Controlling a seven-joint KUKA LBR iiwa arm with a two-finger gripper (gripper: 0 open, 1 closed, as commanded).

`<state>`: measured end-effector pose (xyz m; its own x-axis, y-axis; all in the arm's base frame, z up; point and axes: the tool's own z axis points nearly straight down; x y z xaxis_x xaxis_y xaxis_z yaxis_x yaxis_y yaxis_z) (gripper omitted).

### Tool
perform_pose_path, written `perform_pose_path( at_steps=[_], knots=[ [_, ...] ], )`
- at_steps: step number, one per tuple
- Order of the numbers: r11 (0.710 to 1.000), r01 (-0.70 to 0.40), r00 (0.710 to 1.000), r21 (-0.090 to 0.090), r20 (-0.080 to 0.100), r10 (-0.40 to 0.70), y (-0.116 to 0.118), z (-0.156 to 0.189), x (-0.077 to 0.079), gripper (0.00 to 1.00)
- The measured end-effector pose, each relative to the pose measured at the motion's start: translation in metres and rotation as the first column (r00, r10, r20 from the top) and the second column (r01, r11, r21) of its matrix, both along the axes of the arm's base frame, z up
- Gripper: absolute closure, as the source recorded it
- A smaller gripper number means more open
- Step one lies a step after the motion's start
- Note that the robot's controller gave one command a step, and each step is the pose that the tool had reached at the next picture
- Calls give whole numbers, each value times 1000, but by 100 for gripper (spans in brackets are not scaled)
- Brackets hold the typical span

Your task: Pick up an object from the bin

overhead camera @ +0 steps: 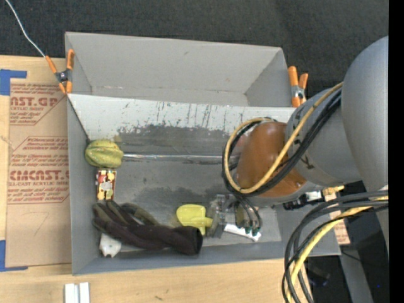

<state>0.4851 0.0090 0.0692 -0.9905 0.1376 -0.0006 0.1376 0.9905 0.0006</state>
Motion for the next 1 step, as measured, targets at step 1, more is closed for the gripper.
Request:
perform_pose_path(
  at_steps=[1],
  knots=[
    [1000, 0, 1000, 0, 0, 0, 0, 0, 0, 100]
  ],
)
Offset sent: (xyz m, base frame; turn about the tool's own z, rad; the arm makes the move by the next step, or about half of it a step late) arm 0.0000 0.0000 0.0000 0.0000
